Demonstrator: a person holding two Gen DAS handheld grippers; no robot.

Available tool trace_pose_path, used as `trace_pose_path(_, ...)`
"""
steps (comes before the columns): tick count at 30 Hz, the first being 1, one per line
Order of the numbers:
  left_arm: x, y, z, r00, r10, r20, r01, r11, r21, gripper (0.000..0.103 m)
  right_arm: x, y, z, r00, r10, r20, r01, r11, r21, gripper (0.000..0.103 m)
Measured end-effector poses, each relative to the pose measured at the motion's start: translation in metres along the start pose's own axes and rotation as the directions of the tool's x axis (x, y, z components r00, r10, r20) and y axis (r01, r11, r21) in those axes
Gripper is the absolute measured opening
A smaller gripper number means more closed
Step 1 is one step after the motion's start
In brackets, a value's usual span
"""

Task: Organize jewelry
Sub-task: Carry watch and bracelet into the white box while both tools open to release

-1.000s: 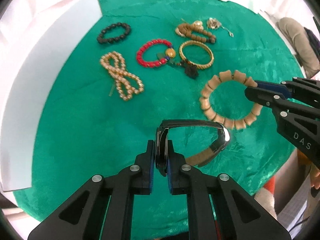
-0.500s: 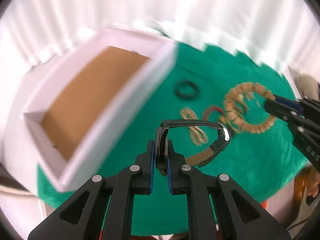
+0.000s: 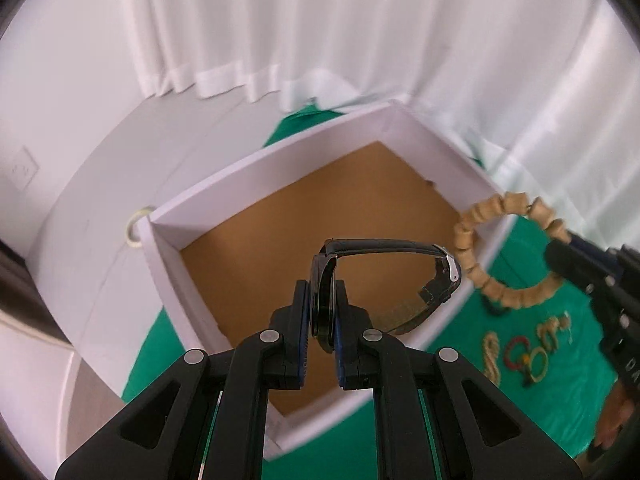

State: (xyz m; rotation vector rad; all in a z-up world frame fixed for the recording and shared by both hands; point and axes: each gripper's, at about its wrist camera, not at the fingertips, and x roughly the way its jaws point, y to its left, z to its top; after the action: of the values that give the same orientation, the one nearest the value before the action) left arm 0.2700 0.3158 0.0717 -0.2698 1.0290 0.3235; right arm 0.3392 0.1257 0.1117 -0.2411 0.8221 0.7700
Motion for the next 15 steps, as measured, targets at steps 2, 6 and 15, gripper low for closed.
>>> trace_pose_path(2, 0.02, 0.019, 0.004, 1.0, 0.009, -0.022, -0.01, 0.999, -0.035, 0.008, 0.034, 0.01, 0.007, 0.998, 0.061, -0.032, -0.061, 0.998, 0.005, 0.015)
trace_pose_path(6, 0.064, 0.029, 0.005, 0.997, 0.021, -0.077, -0.027, 0.997, -0.068, 0.008, 0.097, 0.025, 0.011, 0.984, 0.14, -0.112, -0.139, 0.99, 0.018, 0.015)
trace_pose_path(15, 0.148, 0.046, -0.015, 0.981, 0.034, -0.192, -0.054, 0.994, -0.099, 0.01, 0.192, 0.026, -0.016, 0.967, 0.085, -0.239, -0.088, 0.996, -0.003, 0.016)
